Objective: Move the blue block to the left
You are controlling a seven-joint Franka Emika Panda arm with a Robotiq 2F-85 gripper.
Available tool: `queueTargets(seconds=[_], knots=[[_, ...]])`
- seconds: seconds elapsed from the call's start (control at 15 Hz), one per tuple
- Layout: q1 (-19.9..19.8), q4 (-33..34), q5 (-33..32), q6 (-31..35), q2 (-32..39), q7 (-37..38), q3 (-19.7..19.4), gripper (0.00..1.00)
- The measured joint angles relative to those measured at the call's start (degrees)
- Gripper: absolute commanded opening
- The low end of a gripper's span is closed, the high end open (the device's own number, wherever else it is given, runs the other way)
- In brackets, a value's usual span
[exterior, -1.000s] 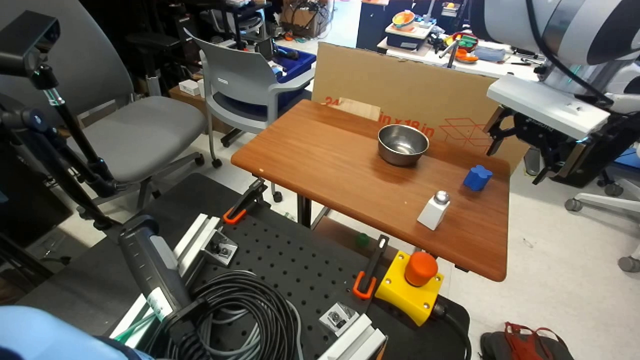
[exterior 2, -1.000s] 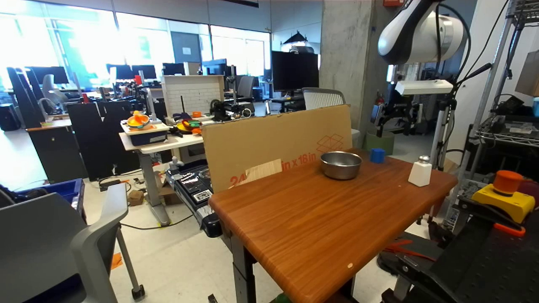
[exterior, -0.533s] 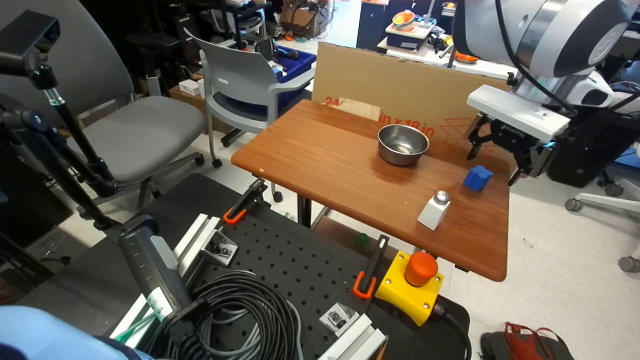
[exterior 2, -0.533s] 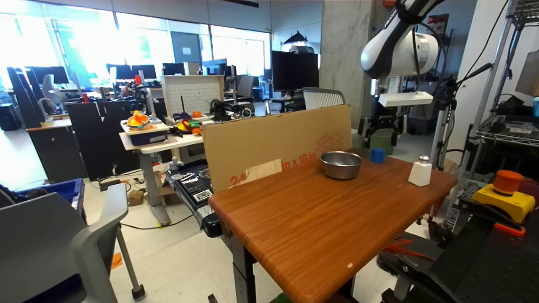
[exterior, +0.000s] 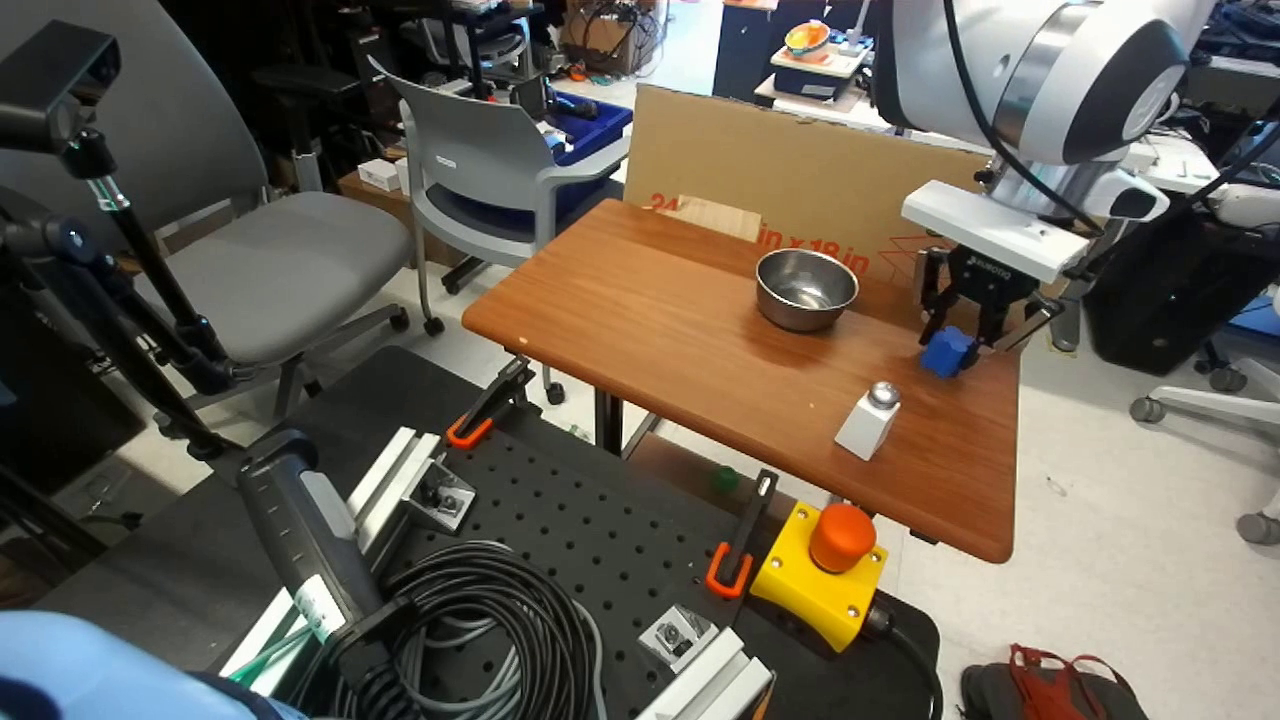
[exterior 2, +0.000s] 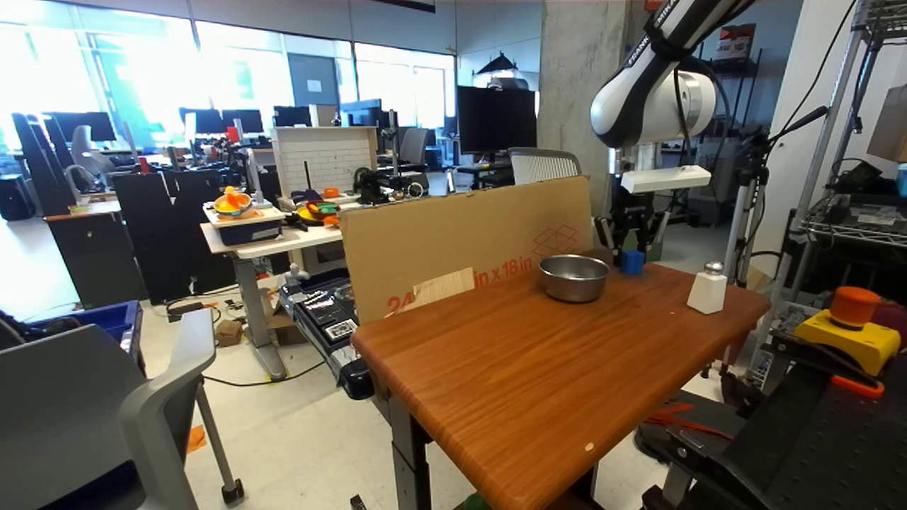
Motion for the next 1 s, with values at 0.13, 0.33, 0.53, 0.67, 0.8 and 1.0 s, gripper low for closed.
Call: queueTargets(seconds=[0.13, 0.33, 0.53, 0.67, 0.8, 1.0], knots=[[0.02, -0.79, 0.01, -1.01, -1.72, 0.00, 0.17, 0.16], [0.56, -6.45, -0.01, -0.40, -9.02, -0.95, 1.16, 0.16], [2.04, -15.16, -0.06, 2.77, -18.39, -2.77, 2.70, 0.16], [3.09, -21.25, -0.06, 5.03, -24.04, -4.46, 4.40, 0.16], [4.28, -27.81, -0.05, 7.72, -29.07, -6.67, 6.55, 0.16], [6.96, -38.18, -0.05, 13.96, -34.38, -8.69, 9.81, 0.16]])
